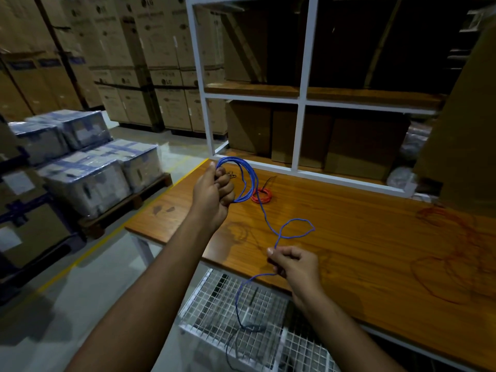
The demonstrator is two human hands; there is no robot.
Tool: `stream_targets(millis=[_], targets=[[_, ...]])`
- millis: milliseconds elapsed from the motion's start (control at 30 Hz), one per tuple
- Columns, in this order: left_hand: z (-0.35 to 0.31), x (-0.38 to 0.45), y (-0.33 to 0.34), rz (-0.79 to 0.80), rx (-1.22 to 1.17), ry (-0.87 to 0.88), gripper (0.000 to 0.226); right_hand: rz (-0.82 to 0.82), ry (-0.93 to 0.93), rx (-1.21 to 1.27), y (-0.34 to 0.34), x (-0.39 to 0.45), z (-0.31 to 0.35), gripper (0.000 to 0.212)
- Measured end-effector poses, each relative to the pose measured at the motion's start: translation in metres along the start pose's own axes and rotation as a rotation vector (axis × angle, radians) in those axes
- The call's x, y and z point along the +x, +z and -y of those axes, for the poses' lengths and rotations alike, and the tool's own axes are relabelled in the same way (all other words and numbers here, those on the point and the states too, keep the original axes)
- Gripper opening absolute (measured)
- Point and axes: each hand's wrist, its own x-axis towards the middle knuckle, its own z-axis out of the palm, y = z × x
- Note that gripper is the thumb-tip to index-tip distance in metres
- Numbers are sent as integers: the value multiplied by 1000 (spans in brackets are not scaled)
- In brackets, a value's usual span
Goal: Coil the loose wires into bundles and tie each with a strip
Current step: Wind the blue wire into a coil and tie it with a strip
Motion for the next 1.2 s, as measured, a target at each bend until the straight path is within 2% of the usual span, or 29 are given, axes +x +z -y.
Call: stream_targets(millis=[167,267,433,533,667,733,833,967,1067,1200], targets=[[16,-1,-14,-64,274,93,38,-69,-38,97,4,-20,21,9],[24,-1,-27,-140,454,166,38,-97,4,238,-3,-26,43,6],[18,-2,-45,-191,556,202,35,-234,-56,308,-41,-13,75,6],[9,-5,-46,-168,557,202,35,-345,-100,198,-69,10,80,9],[-3,-5,-41,-118,513,199,38,-528,-141,-113,-102,44,70,10],[-8,-5,-39,-65,477,188,39,-558,-109,-258,-116,56,63,11],[-13,-3,-31,18,426,162,39,-469,3,-589,-126,71,47,12],[-17,0,-17,75,328,133,38,-106,109,-1015,-109,66,41,17],[-17,4,-9,61,269,90,39,164,110,-1304,-83,52,41,16],[-14,7,2,65,126,-16,40,381,67,-1547,-63,38,41,18]])
